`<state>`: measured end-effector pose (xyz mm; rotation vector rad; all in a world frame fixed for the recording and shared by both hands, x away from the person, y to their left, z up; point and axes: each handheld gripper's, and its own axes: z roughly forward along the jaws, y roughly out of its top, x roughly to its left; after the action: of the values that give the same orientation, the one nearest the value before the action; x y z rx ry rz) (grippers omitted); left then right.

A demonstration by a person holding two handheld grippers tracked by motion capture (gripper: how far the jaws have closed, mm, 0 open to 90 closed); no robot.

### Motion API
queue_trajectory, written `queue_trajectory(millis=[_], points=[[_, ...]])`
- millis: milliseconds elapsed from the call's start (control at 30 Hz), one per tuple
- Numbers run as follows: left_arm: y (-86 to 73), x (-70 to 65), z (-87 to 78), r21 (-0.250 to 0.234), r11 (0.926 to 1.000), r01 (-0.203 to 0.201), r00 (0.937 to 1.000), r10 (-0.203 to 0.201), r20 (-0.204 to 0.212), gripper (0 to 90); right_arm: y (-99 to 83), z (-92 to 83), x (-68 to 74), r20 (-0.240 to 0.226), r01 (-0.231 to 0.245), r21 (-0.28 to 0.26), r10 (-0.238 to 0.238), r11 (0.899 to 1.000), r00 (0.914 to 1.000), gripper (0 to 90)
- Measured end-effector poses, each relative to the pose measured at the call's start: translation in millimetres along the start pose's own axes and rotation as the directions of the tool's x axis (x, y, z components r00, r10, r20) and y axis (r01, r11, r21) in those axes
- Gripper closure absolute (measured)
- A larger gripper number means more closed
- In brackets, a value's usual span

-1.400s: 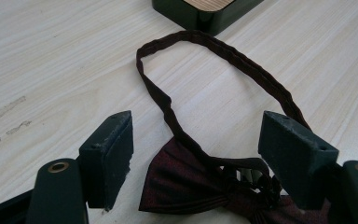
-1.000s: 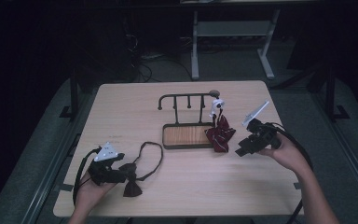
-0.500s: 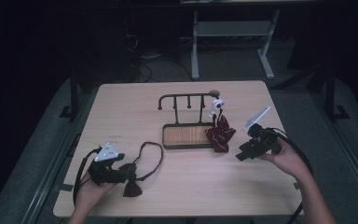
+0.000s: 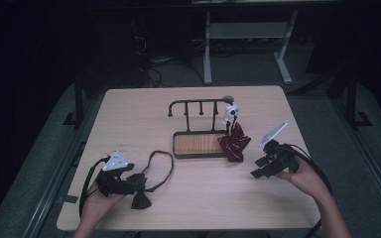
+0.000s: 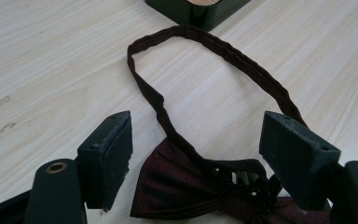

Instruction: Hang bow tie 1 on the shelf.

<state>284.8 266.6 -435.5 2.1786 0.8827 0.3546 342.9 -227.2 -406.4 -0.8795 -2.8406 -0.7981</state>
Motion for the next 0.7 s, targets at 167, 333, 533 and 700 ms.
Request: queue_trajectory(millis=[167, 333, 533, 700], points=[[2.2, 0.4, 2.4, 0.01, 0.9999, 0.014, 0.9998, -0.014, 0.015, 25.5, -5.9, 3.4, 3.3, 0.003, -0.002, -0.009, 0.002, 1.0, 1.0, 44.6], [5.6, 1.8, 2.7, 0.008, 0.9997, 0.025, 0.9995, -0.025, 0.018, 24.2, -10.8, 7.4, 9.2, 0.01, 0.002, -0.021, -0.002, 1.0, 1.0, 41.0], [13.6, 3.0, 4.7, 0.022, 0.9997, 0.014, 0.9996, -0.014, 0.022, 24.0, -17.5, 9.8, 16.5, 0.027, -0.003, -0.026, 0.003, 1.0, 0.9996, 39.7], [22.6, 2.2, 6.9, 0.046, 0.9989, -0.011, 0.9998, 0.011, 0.018, 24.7, -23.3, 7.0, 18.8, 0.038, -0.01, -0.052, 0.012, 0.999, 0.9992, 39.7]])
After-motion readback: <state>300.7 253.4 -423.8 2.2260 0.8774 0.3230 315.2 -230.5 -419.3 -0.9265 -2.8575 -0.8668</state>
